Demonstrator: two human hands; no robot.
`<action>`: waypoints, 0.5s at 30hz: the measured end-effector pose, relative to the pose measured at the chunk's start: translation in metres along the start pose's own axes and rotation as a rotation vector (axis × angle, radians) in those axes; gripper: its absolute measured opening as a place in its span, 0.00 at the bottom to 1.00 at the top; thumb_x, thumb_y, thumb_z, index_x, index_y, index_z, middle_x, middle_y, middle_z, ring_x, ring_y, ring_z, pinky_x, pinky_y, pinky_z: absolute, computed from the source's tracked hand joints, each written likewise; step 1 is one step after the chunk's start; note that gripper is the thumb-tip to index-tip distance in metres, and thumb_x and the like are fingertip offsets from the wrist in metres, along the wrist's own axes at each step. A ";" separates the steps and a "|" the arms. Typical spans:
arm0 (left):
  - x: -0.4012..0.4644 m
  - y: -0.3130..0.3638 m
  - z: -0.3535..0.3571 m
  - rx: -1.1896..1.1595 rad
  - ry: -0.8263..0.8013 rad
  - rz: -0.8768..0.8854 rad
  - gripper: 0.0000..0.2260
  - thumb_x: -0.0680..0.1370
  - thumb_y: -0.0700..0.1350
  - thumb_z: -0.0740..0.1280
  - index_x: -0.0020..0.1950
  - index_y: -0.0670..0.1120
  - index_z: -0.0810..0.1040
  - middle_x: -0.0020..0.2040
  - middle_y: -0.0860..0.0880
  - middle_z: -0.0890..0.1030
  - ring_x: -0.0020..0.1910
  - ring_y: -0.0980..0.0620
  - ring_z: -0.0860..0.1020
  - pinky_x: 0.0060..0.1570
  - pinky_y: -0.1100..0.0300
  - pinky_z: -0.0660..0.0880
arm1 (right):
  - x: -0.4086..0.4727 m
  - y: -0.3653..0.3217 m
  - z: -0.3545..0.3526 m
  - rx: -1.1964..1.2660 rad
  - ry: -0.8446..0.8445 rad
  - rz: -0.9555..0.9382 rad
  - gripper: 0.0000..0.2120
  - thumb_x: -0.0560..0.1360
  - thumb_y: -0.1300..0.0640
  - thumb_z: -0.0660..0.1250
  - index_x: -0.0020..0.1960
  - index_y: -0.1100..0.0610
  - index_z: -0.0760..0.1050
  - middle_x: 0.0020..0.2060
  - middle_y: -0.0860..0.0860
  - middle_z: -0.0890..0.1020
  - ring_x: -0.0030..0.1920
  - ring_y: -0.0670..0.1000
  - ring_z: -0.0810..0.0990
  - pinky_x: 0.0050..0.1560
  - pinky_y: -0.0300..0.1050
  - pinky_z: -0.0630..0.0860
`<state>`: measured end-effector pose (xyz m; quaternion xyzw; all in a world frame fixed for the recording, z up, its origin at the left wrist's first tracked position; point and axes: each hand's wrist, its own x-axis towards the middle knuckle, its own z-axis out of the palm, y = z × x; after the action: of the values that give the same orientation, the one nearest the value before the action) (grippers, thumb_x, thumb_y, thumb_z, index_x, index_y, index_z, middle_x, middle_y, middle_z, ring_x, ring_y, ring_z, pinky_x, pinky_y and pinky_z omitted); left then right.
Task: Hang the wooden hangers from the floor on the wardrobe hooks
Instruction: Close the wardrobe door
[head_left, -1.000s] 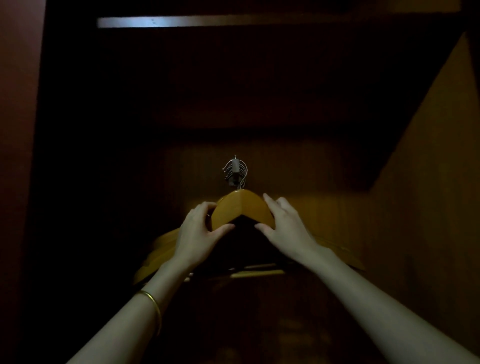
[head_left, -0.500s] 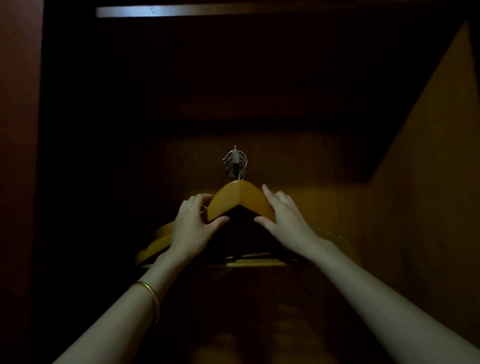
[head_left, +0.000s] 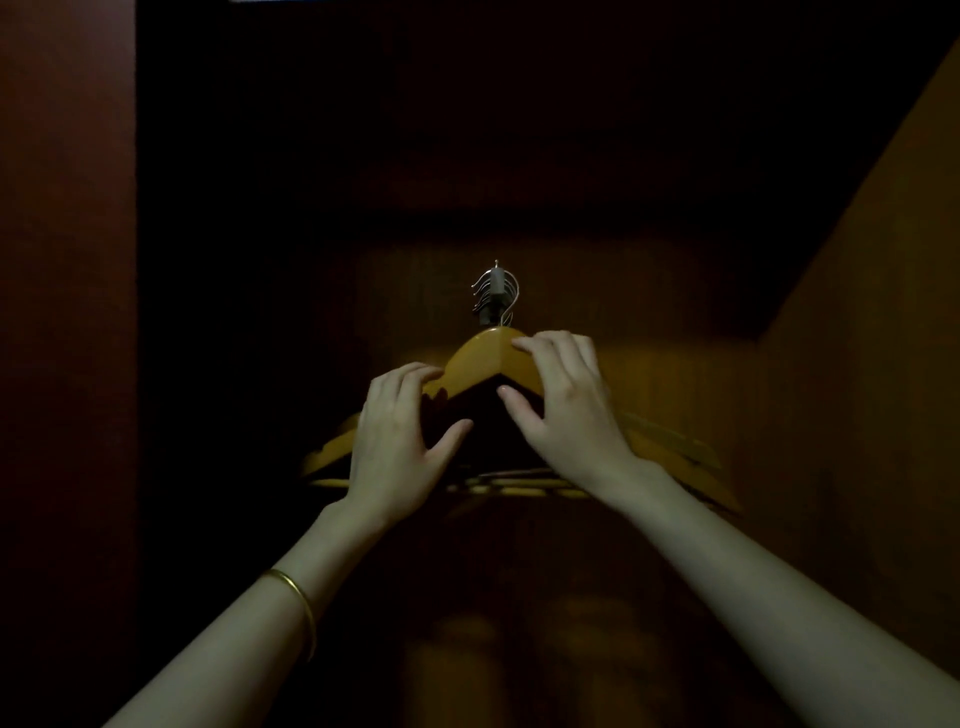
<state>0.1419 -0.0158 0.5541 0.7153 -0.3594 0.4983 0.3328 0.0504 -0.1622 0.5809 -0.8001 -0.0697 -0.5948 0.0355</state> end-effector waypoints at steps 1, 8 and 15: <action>-0.005 0.001 -0.005 -0.009 -0.019 0.001 0.24 0.72 0.51 0.69 0.65 0.46 0.69 0.63 0.48 0.72 0.64 0.52 0.68 0.62 0.62 0.63 | -0.002 -0.007 0.002 0.019 -0.025 -0.021 0.23 0.73 0.47 0.59 0.62 0.60 0.72 0.56 0.55 0.76 0.59 0.54 0.71 0.56 0.39 0.65; -0.071 -0.013 -0.052 0.000 -0.119 -0.067 0.20 0.72 0.48 0.69 0.62 0.47 0.71 0.59 0.50 0.75 0.59 0.55 0.73 0.57 0.65 0.68 | -0.049 -0.051 0.035 0.372 -0.363 0.064 0.19 0.77 0.51 0.62 0.66 0.53 0.67 0.60 0.49 0.73 0.58 0.41 0.67 0.55 0.33 0.64; -0.117 -0.028 -0.106 0.078 -0.106 -0.088 0.15 0.73 0.49 0.66 0.58 0.46 0.74 0.54 0.51 0.78 0.56 0.57 0.73 0.54 0.70 0.66 | -0.091 -0.118 0.090 0.658 -0.686 0.126 0.20 0.76 0.56 0.62 0.67 0.49 0.65 0.63 0.50 0.72 0.63 0.48 0.71 0.59 0.38 0.68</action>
<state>0.0867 0.1088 0.4699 0.7683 -0.3250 0.4581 0.3070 0.0921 -0.0392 0.4650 -0.8993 -0.2134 -0.2393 0.2975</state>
